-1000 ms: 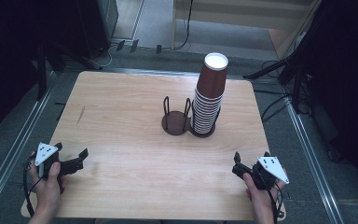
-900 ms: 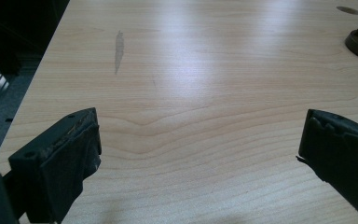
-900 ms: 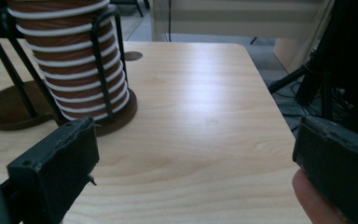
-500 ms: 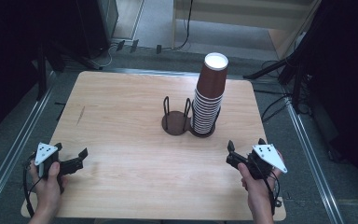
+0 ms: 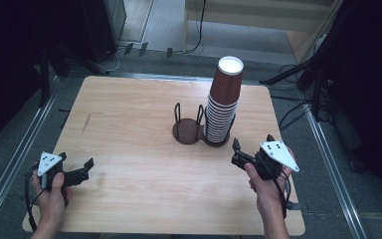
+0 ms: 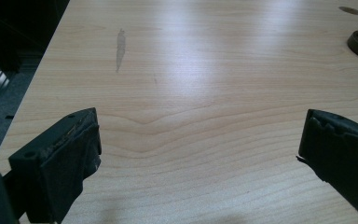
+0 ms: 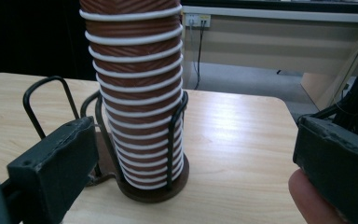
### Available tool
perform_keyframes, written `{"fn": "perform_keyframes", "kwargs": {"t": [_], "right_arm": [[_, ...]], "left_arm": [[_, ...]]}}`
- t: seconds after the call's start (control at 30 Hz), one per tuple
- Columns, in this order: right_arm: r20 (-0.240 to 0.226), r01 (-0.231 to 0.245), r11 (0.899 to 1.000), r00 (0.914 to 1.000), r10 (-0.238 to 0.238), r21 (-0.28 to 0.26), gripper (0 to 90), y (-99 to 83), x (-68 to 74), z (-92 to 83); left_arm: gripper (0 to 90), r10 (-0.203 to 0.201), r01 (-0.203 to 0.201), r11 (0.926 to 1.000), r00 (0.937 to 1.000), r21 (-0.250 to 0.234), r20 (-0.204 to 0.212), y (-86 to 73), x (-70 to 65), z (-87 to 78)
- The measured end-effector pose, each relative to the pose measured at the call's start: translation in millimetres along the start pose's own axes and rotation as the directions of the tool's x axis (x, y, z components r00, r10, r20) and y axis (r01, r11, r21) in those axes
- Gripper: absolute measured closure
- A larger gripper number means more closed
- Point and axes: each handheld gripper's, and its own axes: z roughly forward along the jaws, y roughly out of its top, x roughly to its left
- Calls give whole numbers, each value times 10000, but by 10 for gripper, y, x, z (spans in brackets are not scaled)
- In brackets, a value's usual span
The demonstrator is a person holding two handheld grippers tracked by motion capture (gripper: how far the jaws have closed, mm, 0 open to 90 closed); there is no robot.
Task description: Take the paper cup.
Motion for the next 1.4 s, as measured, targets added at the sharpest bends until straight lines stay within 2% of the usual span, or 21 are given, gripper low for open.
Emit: {"fn": "perform_keyframes", "kwargs": {"t": [0.13,0.33,0.47,0.53,1.03,1.4], "right_arm": [[-132,-223,9997,9997,222,-65,0,77,48,45],[-256,-195,9998,9995,193,-90,0,143,124,111],[-434,-591,9982,9973,586,-110,0,203,139,165],[-486,-642,9979,9968,635,-127,0,225,148,190],[-622,-295,9987,9977,269,-407,0,424,287,361],[-615,-395,9983,9974,368,-435,0,567,283,517]], "left_arm": [[0,20,-20,10000,10000,-26,18,-1,0,-3],[0,-80,80,10000,9999,-31,77,-1,11,-4],[0,-93,93,10000,9999,-26,65,-1,8,0],[0,-74,74,10000,10000,-25,60,-1,8,-1],[0,41,-40,10000,10000,-38,60,-9,-5,-18],[0,64,-64,10000,10000,-60,68,-11,-9,-19]]}}
